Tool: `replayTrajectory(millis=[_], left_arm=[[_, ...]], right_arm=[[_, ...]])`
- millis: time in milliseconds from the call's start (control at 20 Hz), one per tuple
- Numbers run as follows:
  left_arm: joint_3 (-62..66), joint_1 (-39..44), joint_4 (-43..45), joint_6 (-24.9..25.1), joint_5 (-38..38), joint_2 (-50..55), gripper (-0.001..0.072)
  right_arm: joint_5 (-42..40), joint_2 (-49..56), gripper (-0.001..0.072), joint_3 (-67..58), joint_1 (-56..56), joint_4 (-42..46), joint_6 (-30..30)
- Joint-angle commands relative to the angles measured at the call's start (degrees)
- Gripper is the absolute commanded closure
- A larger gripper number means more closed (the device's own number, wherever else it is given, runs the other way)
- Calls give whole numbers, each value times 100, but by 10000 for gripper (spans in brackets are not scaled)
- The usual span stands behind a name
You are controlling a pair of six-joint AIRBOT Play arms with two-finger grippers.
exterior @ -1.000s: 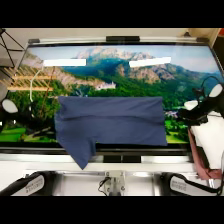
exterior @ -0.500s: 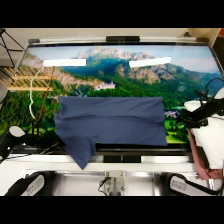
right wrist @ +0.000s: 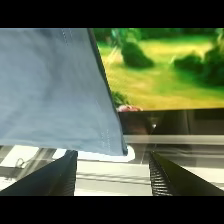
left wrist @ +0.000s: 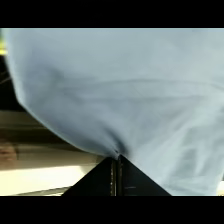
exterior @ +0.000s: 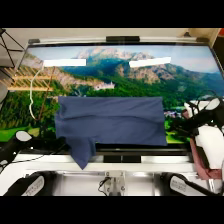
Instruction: Fold the shirts.
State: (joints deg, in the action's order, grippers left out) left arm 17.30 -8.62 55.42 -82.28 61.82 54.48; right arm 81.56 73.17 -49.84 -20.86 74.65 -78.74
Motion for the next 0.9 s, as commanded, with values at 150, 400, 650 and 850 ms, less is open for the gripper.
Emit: replayTrajectory(millis=[150, 400, 650, 850], left_arm=[[-20, 140, 7, -42, -118, -7, 671], [22, 140, 20, 22, -120, -7, 671], [452, 138, 101, 83, -140, -7, 671], [754, 138, 157, 144, -116, -7, 672]], right_arm=[[-925, -404, 124, 1303, -2, -317, 142], [-1226, -404, 158, 1545, 0, -651, 149], [-1167, -404, 476, 1547, 2, -697, 136], [-1075, -407, 639, 1425, 2, -883, 374]])
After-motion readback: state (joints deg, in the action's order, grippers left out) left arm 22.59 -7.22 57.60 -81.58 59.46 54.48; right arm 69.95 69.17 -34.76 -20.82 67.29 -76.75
